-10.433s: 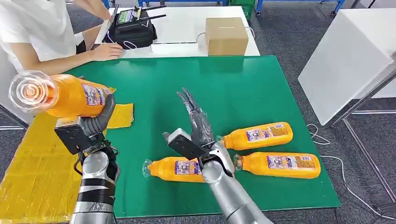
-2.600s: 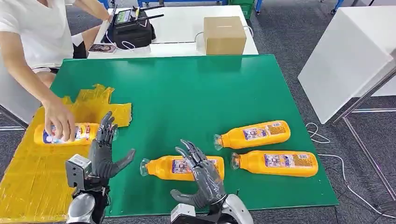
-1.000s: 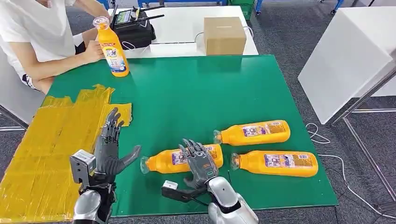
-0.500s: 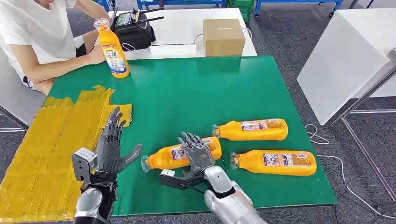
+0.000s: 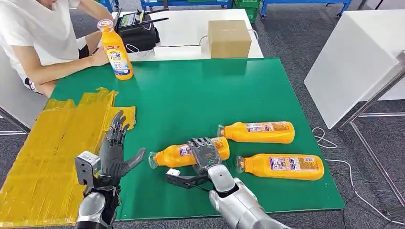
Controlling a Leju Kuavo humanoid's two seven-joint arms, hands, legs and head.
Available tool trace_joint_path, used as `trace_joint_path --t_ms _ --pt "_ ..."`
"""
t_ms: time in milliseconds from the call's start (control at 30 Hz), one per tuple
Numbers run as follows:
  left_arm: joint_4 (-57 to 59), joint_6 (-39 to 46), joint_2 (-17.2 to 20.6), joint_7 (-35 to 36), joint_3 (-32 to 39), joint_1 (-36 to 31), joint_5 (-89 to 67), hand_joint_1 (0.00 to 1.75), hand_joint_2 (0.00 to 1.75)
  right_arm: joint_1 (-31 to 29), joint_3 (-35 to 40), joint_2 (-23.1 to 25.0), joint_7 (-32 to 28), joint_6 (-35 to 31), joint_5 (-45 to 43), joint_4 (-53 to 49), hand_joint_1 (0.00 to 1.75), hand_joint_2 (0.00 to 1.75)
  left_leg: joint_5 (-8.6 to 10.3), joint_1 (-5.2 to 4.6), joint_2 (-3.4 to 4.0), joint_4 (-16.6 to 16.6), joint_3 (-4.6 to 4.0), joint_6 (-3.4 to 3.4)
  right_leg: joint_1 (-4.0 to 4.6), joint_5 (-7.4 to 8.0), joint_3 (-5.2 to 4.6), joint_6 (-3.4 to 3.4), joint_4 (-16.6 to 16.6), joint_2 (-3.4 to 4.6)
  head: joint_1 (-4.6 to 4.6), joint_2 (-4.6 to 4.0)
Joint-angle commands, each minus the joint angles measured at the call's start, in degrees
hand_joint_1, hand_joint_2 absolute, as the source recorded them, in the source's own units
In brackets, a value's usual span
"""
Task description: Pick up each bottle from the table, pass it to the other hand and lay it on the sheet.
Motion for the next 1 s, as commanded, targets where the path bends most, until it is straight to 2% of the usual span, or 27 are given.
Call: trace_joint_path --t_ms 33,67,167,233,300,400,500,833,967,1000 --pt "3.7 -0.2 -0.1 0.4 0.8 -2.3 0.1 0.00 1.75 0.7 -3.2 -0.8 -2.1 -0.8 -0.5 3.8 1.75 1.75 0.01 0.01 -0.18 -0.1 0.07 0.00 0.02 -0.04 0.13 -0.02 -0.1 -0.24 0.00 0.00" --pt "3.5 -0.2 -0.1 0.4 0.7 -2.1 0.1 0.00 1.75 1.8 -5.1 -0.6 -4.5 -4.2 -2.8 1.4 1.75 1.75 0.02 0.00 -0.16 -0.1 0.05 0.00 0.01 -0.04 0.10 -0.01 -0.1 -0.21 0.00 0.00" --pt "2.8 -0.1 0.0 0.4 0.4 -1.5 0.1 0.00 1.75 5.3 -7.7 -0.7 -9.7 -8.9 -7.1 -6.6 1.75 1.75 0.02 0.02 -0.19 -0.1 0.03 0.00 0.03 -0.04 0.10 -0.02 -0.1 -0.25 0.00 0.00" --pt "2.5 -0.2 0.0 0.4 0.3 -1.3 0.1 0.00 1.75 6.4 -8.0 -1.0 -10.3 -8.5 -7.8 -9.9 1.75 1.75 0.00 0.02 -0.19 0.0 -0.05 0.01 0.03 -0.06 0.03 -0.01 -0.1 -0.26 0.02 0.00" --pt "2.3 -0.2 0.0 0.4 0.0 -1.0 0.1 0.00 1.75 10.0 -9.1 -1.5 -14.0 -12.7 -10.8 -18.5 1.75 1.75 -0.02 0.02 -0.14 0.0 -0.11 0.01 0.04 -0.05 -0.02 -0.01 -0.1 -0.20 0.02 0.00" --pt "2.4 -0.2 0.0 0.4 -0.3 -0.9 0.2 0.00 1.75 14.8 -10.3 -1.8 -20.9 -12.6 -19.2 -30.3 1.75 1.75 -0.03 0.00 -0.19 0.0 -0.22 0.00 0.01 -0.09 -0.13 -0.01 0.0 -0.25 0.02 0.00" --pt "2.6 0.0 -0.1 0.2 -0.2 -1.0 0.3 0.00 1.75 16.8 -11.3 -2.0 -23.6 -12.0 -23.7 -35.7 1.75 1.75 -0.09 0.00 -0.19 0.0 -0.33 0.00 0.01 -0.15 -0.23 -0.01 0.0 -0.24 0.00 0.00" --pt "2.6 0.0 -0.1 0.2 -0.2 -1.0 0.3 0.00 1.75 16.8 -11.3 -2.0 -23.6 -12.0 -23.7 -35.7 1.75 1.75 -0.02 -0.01 -0.10 0.0 -0.54 0.01 0.00 -0.05 -0.47 0.01 0.0 -0.13 0.00 0.00" --pt "2.6 0.5 -0.3 0.1 0.2 -1.0 0.6 0.00 1.75 18.4 -12.6 -1.4 -27.4 -13.6 -27.9 -38.9 1.75 1.75 -0.11 0.02 -0.12 0.0 -0.34 0.01 0.04 -0.13 -0.26 -0.01 -0.1 -0.20 0.00 0.00" --pt "2.5 0.7 -0.3 0.1 0.5 -1.0 0.7 0.00 1.75 19.1 -12.8 -1.2 -28.2 -13.6 -28.9 -40.6 1.75 1.75 -0.04 -0.01 -0.13 0.0 -0.51 0.01 -0.01 -0.08 -0.44 0.01 0.0 -0.17 0.02 0.00"
